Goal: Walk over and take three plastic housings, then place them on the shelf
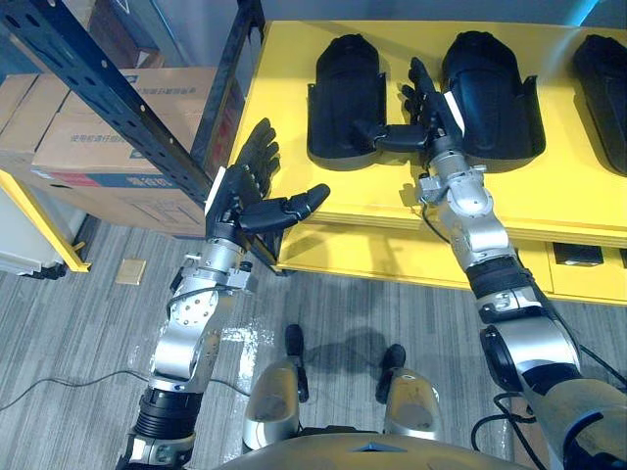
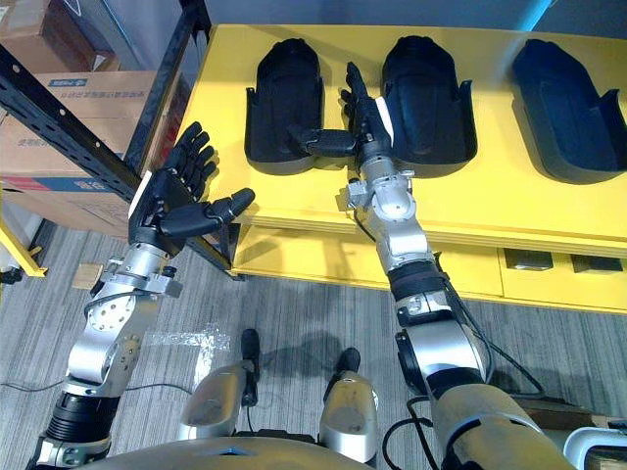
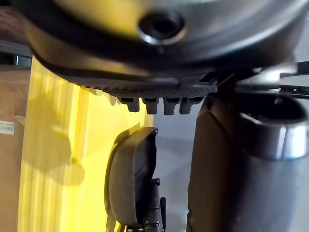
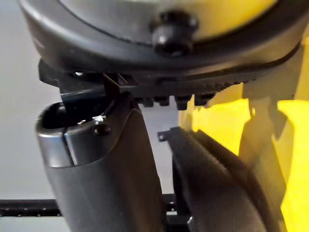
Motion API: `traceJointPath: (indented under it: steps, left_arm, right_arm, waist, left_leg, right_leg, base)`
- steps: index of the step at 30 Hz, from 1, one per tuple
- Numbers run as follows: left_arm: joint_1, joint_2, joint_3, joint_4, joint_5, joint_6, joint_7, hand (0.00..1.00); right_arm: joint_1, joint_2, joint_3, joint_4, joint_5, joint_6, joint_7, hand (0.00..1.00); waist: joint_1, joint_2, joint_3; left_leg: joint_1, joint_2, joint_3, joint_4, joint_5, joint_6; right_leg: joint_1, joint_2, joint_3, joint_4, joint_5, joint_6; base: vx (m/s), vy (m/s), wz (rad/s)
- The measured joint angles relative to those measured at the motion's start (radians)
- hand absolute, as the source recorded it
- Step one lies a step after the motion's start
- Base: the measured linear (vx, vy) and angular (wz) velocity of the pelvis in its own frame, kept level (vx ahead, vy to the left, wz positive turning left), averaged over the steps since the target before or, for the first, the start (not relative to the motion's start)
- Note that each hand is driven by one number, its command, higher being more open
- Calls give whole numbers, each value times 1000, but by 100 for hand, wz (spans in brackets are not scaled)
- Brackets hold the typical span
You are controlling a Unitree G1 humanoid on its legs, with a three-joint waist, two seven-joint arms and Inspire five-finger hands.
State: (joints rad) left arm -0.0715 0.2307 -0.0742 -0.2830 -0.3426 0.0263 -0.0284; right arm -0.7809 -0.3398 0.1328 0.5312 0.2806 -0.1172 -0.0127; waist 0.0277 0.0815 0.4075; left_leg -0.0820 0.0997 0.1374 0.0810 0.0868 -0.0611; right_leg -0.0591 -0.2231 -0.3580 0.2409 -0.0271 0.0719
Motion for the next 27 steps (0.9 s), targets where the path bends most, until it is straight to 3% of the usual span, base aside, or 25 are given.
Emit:
traceJointPath:
  steps: [11, 16, 21, 27]
  left_arm:
    - [1, -28, -51, 0, 85, 0, 54, 100]
    - [15, -34, -52, 0, 120, -4, 84, 100]
    - [71, -35, -43, -1, 128, -94, 81, 100]
    - [188, -36, 15, -74, 130, -218, 21, 100]
  right_arm:
    - [95, 95, -1, -458, -80, -22, -108, 100]
    - [264, 117, -26, -701, -115, -29, -115, 100]
    - [525, 108, -198, -835, -116, -29, -127, 100]
    - [850, 116, -414, -924, -119, -69, -186, 100]
  waist:
    - [-2, -4, -3]
    - [-12, -31, -62]
    - [-33, -64, -141]
    - [-74, -65, -178]
  left_leg:
    - [32, 9, 24, -3, -12, -4]
    - [59, 16, 61, -40, -15, -7]
    - [106, 15, 94, -81, -24, -14]
    - [145, 17, 148, -106, -40, -22]
  right_leg:
    - [40, 15, 13, -47, 14, 10]
    - [56, 35, 38, -109, 37, 13]
    - [87, 45, 61, -158, 45, 22]
    - [89, 54, 110, -177, 46, 24]
  base:
    - [7, -5, -5]
    - [60, -8, -19]
    - [94, 4, -16]
    - [47, 1, -25]
